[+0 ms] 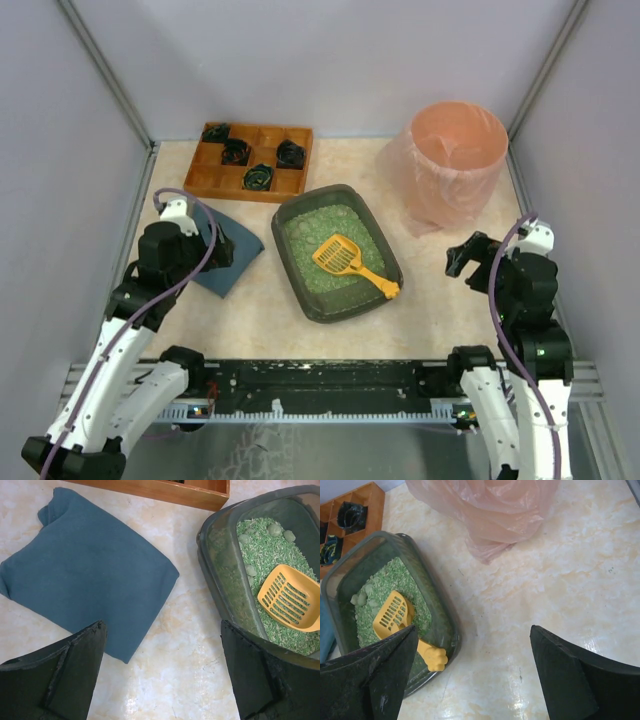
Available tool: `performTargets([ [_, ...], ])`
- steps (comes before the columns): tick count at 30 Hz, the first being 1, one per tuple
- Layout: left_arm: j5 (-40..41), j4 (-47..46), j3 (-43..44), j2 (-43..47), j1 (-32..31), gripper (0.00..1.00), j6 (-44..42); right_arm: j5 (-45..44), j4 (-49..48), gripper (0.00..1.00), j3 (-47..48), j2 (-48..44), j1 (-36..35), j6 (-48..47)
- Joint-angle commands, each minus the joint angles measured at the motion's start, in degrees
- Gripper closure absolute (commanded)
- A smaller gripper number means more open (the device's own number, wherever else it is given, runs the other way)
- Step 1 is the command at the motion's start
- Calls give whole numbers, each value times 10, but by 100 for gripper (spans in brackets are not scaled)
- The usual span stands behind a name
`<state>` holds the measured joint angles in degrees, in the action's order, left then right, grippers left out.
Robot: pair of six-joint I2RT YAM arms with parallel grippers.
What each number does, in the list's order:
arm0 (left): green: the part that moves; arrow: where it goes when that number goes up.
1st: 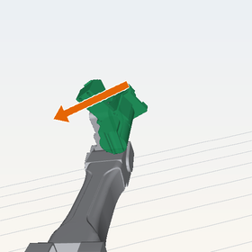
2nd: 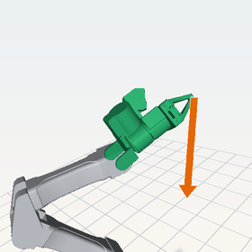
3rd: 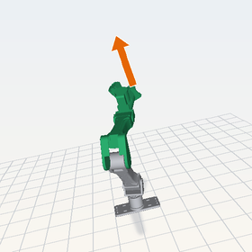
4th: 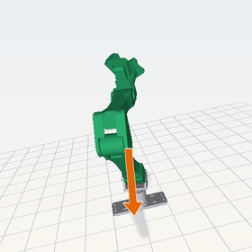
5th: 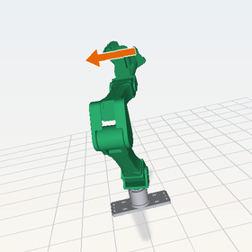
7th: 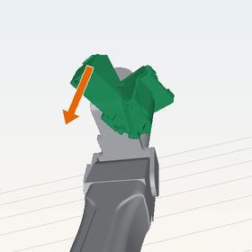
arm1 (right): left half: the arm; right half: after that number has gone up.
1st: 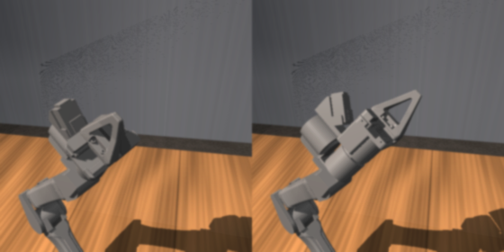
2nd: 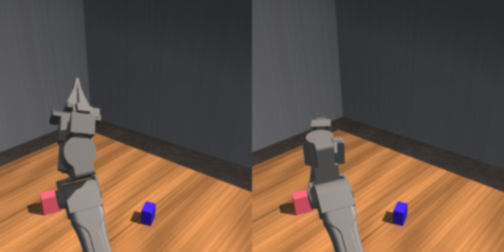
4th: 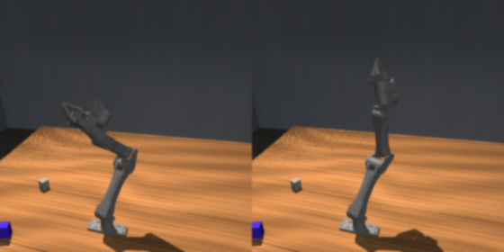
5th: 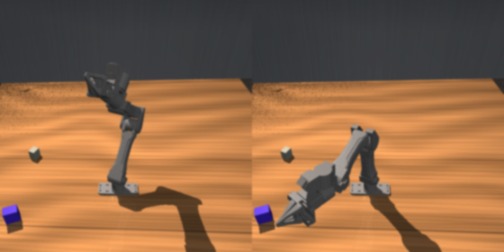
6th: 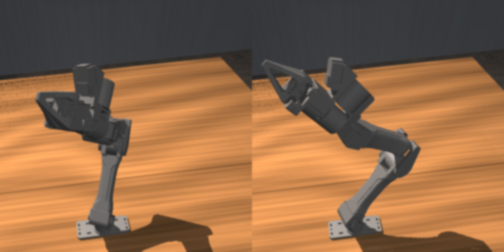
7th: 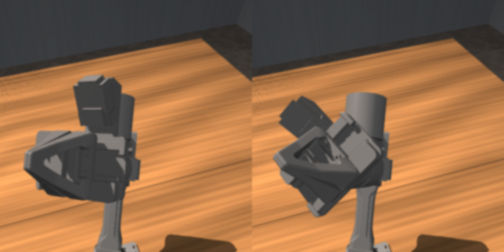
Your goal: Clean the litter box
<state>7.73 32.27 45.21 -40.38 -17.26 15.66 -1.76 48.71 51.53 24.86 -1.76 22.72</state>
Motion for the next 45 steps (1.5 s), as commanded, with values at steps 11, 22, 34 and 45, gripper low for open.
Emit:
performTargets([
  [11, -10, -48, -18, 9, -4, 0, -9, 4, 2, 6, 24, 9, -7, -6],
  [22, 0, -44, -16, -15, -4, 0, -1, 113, 1, 7, 8, 81, -7, -26],
  [34, -11, -48, -18, -21, -4, 0, -1, 138, 0, 9, 25, 138, -7, -24],
  [45, -39, -63, -28, 8, -4, 0, -5, 64, -41, 17, 43, 270, -160, 18],
])
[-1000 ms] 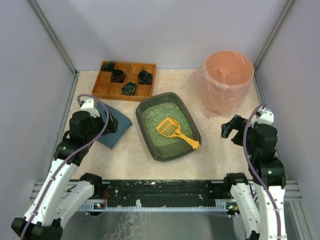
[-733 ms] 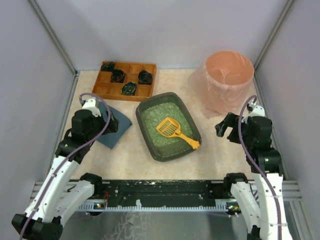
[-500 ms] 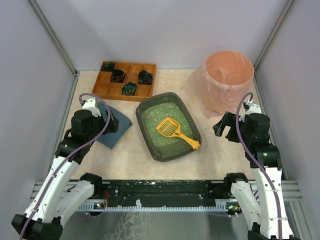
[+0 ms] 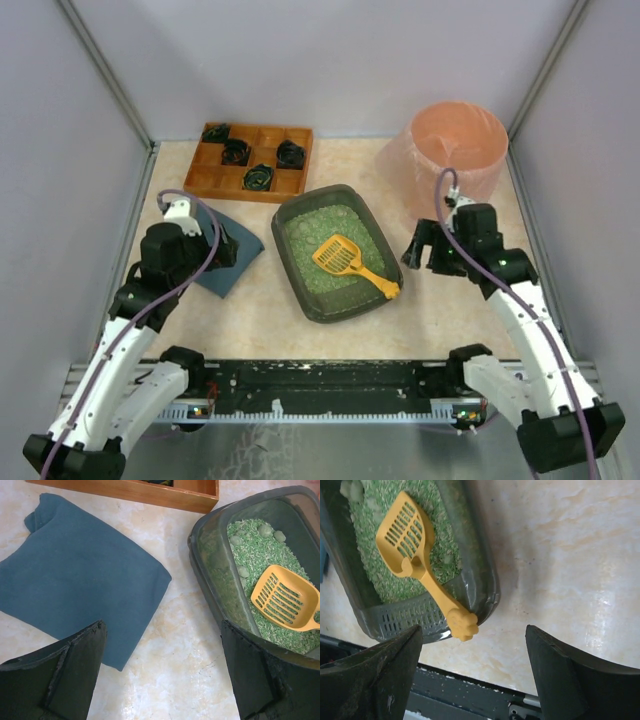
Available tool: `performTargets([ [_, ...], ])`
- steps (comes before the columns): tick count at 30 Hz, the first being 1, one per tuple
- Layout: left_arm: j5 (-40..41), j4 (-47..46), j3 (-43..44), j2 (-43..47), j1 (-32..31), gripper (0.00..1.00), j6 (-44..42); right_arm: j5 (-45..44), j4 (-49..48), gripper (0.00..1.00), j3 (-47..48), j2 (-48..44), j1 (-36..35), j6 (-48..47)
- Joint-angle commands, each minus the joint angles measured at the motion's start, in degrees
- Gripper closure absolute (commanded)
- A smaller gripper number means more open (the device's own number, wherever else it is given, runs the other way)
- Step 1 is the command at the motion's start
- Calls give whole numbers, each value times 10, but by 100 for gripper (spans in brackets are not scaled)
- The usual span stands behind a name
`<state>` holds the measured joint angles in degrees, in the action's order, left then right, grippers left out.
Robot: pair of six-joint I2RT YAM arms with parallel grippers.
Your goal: Clean the litter box
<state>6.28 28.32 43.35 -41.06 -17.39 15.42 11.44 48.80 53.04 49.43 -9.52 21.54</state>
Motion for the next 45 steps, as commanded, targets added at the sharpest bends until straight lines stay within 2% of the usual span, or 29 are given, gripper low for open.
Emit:
performTargets([
  [1, -25, -23, -9, 14, -3, 0, -3, -90, -54, 17, 28, 39, -108, 35],
  [5, -24, -18, -6, 9, -3, 0, -5, -144, -137, 20, 1, 88, -161, 37],
  [9, -30, -19, -6, 6, -3, 0, -7, -152, -253, 24, -41, 110, -163, 27],
  [13, -35, -19, -6, 5, -3, 0, -8, -163, -302, 27, -43, 151, -164, 15],
  [23, -42, -20, -7, 3, -3, 0, -11, -126, -353, 35, -61, 235, -164, -11],
  [35, -54, -24, -8, -1, -3, 0, -13, -47, -372, 51, -97, 256, -173, 12],
  [39, -57, -25, -8, -4, -3, 0, -14, -36, -378, 53, -112, 248, -198, 42],
  [45, -58, -25, -8, -9, -3, 0, -14, -49, -385, 53, -120, 250, -274, 90],
])
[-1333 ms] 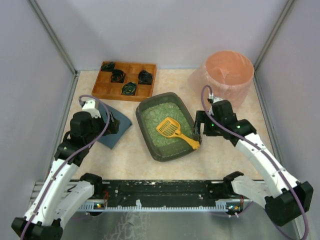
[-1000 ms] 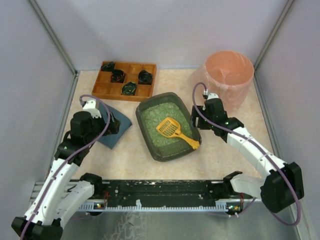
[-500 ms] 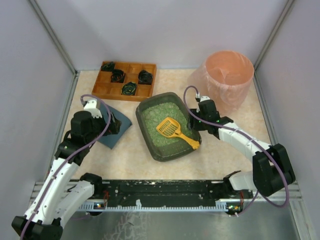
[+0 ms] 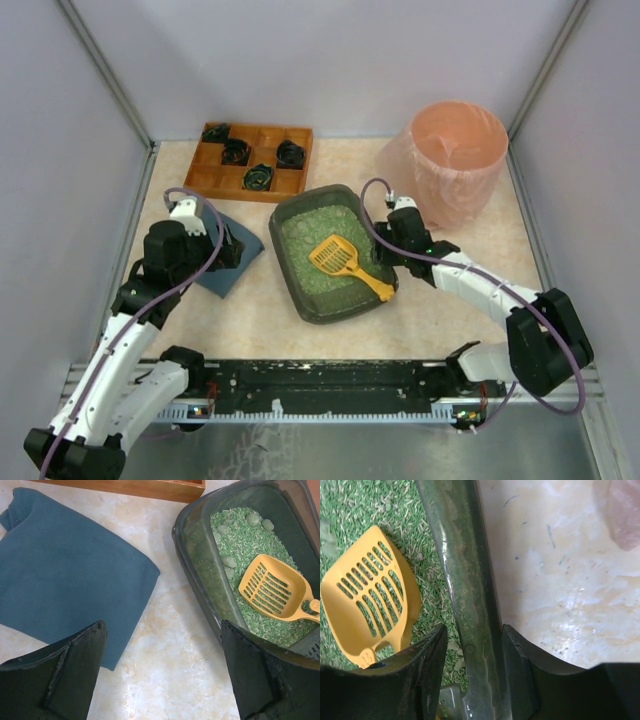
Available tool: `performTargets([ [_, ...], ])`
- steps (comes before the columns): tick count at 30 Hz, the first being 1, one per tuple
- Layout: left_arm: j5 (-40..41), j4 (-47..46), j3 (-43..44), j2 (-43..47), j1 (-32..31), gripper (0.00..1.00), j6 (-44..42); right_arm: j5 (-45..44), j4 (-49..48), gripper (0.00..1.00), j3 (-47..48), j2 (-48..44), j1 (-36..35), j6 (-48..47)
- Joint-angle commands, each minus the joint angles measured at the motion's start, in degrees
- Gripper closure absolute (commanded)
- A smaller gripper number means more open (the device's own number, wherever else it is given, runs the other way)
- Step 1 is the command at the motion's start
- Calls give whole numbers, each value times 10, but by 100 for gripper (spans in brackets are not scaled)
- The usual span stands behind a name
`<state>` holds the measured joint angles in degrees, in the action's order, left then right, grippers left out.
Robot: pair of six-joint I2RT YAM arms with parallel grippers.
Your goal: Clean the litter box
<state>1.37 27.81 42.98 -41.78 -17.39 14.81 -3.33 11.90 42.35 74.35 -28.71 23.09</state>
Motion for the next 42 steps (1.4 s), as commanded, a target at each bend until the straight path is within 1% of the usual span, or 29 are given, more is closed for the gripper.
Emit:
performTargets([
  [1, -9, -20, -5, -1, -3, 0, -9, 94, -15, 53, -13, 2, -95, 82],
  [5, -8, -20, -5, -2, -3, 0, -8, 74, -10, 53, -9, -1, -145, 109],
  [9, -8, -20, -4, -4, -3, 0, -9, 56, 5, 53, 0, -16, -163, 119],
  [11, -9, -20, -5, -5, -3, 0, -8, 31, 27, 53, 7, -25, -163, 116],
  [15, -9, -21, -5, -7, -3, 0, -8, -46, 86, 52, 29, -40, -163, 105],
  [22, -10, -21, -4, -7, -3, 0, -8, -139, 163, 39, 91, -79, -162, 72],
  [25, -12, -21, -5, -7, -3, 0, -8, -183, 189, 36, 126, -108, -157, 56],
  [28, -14, -21, -4, -9, -3, 0, -8, -210, 207, 34, 169, -140, -134, 31],
  [33, -16, -22, -4, -11, -3, 0, -9, -210, 233, 32, 227, -171, -52, 13],
  [35, -16, -22, -5, -12, -3, 0, -9, -240, 245, 32, 251, -176, -29, 6],
  [38, -16, -22, -5, -12, -3, 0, -9, -316, 269, 26, 293, -177, -8, 7],
  [39, -17, -22, -4, -11, -3, 0, -9, -325, 272, 26, 306, -178, 5, 8],
  [42, -18, -21, -5, -12, -3, 0, -9, -306, 267, 26, 336, -179, 80, 22],
])
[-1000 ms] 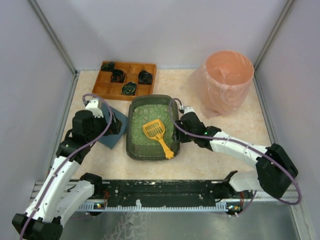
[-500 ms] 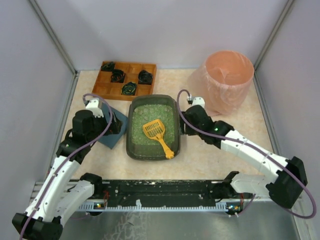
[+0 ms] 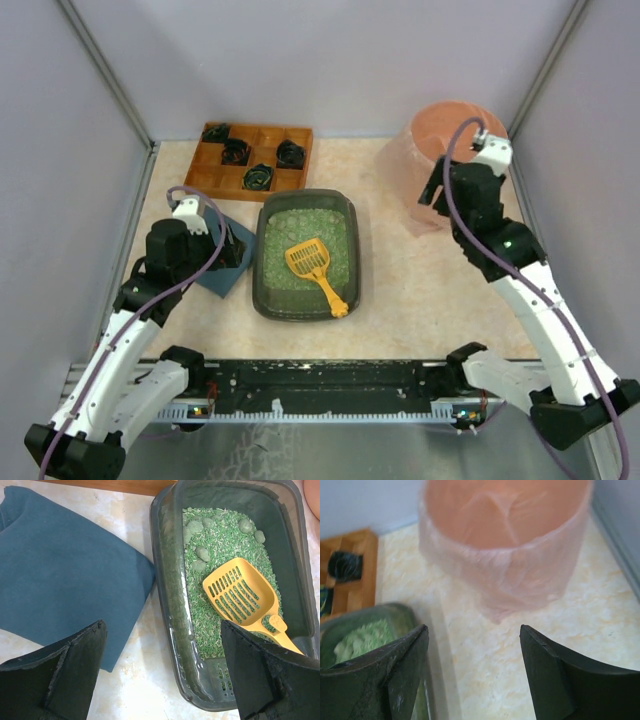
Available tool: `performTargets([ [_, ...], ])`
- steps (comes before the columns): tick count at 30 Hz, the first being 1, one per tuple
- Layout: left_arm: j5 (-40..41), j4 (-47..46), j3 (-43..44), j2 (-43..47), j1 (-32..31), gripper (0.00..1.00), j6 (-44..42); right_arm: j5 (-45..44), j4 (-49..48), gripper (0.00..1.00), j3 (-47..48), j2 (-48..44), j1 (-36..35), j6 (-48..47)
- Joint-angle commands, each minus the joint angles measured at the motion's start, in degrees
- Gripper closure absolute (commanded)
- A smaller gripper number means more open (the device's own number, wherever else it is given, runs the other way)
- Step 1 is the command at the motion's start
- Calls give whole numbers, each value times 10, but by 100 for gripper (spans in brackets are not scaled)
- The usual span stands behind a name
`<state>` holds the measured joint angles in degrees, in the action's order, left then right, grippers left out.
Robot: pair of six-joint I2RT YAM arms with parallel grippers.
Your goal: Clean the litter box
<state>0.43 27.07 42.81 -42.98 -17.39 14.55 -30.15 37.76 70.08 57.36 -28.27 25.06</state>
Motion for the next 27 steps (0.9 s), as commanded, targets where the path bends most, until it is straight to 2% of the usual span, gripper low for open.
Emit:
performTargets([
  [1, -10, -14, -3, -1, -3, 0, -7, -26, 8, 26, 67, -8, 101, 8],
  [5, -10, -15, -3, 0, -2, 0, -7, 14, 13, 26, 90, 23, 184, 28],
  [11, -14, -16, -3, 0, -2, 0, -7, 91, 9, 26, 116, 92, 261, 44],
  [27, -21, -16, -4, -8, -3, 0, -9, 107, -1, 27, 152, 234, 324, 70],
])
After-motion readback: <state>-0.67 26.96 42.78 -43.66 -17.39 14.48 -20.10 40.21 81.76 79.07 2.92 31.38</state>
